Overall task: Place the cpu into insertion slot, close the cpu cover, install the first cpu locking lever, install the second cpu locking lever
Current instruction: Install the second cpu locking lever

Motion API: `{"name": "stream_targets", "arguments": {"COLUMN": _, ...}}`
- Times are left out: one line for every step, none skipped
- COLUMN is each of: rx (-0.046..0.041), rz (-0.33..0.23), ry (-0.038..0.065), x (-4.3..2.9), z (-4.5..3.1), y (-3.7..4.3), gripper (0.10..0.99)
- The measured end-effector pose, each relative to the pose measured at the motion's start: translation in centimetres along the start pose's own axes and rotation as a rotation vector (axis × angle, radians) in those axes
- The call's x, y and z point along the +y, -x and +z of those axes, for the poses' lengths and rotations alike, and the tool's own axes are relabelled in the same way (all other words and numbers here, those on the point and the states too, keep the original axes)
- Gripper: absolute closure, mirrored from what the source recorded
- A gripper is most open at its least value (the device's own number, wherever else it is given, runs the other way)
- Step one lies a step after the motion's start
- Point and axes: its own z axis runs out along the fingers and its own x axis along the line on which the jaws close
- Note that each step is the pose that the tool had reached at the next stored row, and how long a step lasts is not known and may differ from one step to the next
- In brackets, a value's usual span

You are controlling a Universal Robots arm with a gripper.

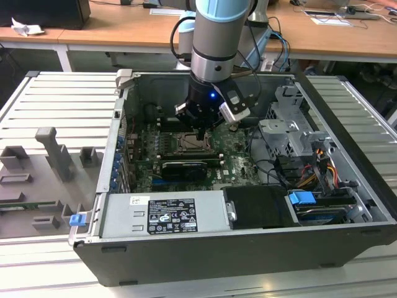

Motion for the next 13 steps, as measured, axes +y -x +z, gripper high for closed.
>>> {"name": "stream_targets", "arguments": {"rx": 0.0, "rz": 0.0, "ry": 0.0, "x": -0.03, "z": 0.0, "y": -0.01, "gripper": 0.98}}
{"name": "stream_targets", "arguments": {"rx": 0.0, "rz": 0.0, "ry": 0.0, "x": -0.04, "z": 0.0, "y": -0.01, "gripper": 0.98}}
{"name": "stream_targets", "arguments": {"rx": 0.0, "rz": 0.0, "ry": 0.0, "x": -0.05, "z": 0.0, "y": -0.01, "gripper": 0.98}}
{"name": "stream_targets", "arguments": {"rx": 0.0, "rz": 0.0, "ry": 0.0, "x": -0.1, "z": 0.02, "y": -0.01, "gripper": 0.98}}
{"name": "stream_targets", "arguments": {"rx": 0.001, "rz": 0.0, "ry": 0.0, "x": -0.14, "z": 0.07, "y": -0.01, "gripper": 0.98}}
{"name": "stream_targets", "arguments": {"rx": 0.0015, "rz": 0.0, "ry": 0.001, "x": -0.25, "z": 0.09, "y": -0.01, "gripper": 0.98}}
{"name": "stream_targets", "arguments": {"rx": 0.0014, "rz": 0.0, "ry": 0.003, "x": -0.42, "z": 0.09, "y": -0.04, "gripper": 0.98}}
{"name": "stream_targets", "arguments": {"rx": 0.001, "rz": 0.0, "ry": 0.006, "x": -0.72, "z": 0.12, "y": -0.11, "gripper": 0.98}}
{"name": "stream_targets", "arguments": {"rx": 0.0008, "rz": 0.0, "ry": 0.009, "x": -0.89, "z": 0.13, "y": -0.16, "gripper": 0.98}}
{"name": "stream_targets", "arguments": {"rx": 0.0007, "rz": 0.0, "ry": 0.01, "x": -1.09, "z": 0.12, "y": -0.22, "gripper": 0.98}}
{"name": "stream_targets", "arguments": {"rx": 0.0007, "rz": 0.0, "ry": 0.01, "x": -1.19, "z": 0.12, "y": -0.23, "gripper": 0.98}}
{"name": "stream_targets", "arguments": {"rx": 0.0007, "rz": 0.0, "ry": 0.011, "x": -1.27, "z": 0.11, "y": -0.25, "gripper": 0.98}}
{"name": "stream_targets", "arguments": {"rx": 0.0007, "rz": 0.0, "ry": 0.01, "x": -1.31, "z": 0.11, "y": -0.25, "gripper": 0.98}}
